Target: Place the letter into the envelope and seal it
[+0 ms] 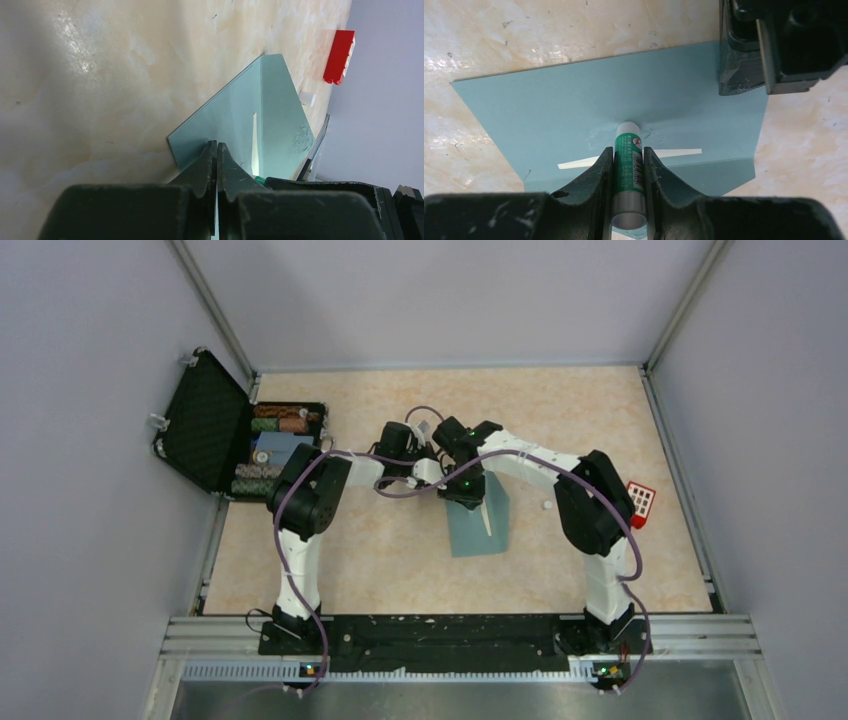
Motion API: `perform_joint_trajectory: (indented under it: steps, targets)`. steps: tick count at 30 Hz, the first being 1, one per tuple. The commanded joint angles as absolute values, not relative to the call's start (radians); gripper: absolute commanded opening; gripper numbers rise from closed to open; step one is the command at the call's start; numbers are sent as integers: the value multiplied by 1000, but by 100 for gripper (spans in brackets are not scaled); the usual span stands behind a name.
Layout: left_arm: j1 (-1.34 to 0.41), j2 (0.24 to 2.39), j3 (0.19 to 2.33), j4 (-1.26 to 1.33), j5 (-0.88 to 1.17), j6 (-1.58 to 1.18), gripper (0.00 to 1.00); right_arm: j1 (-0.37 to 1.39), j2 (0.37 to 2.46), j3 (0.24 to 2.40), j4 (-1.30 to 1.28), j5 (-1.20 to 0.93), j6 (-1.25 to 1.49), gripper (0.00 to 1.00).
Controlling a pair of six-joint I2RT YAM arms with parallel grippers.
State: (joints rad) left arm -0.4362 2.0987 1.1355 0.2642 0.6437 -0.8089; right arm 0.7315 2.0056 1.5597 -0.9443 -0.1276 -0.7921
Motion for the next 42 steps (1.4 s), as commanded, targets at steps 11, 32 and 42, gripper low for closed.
perform_joint_trajectory:
  steps: [11, 32, 42]
  targets:
    - [-429, 2107, 1118, 150, 544, -738, 0, 724, 2074, 1633, -978, -101, -809, 0]
    - [-430, 2108, 1119, 140, 530, -728, 0, 741, 2053, 1561, -1146, -220, -825, 0]
    - [-430, 2106, 1112, 139, 531, -728, 0, 726, 2031, 1535, -1000, -141, -797, 0]
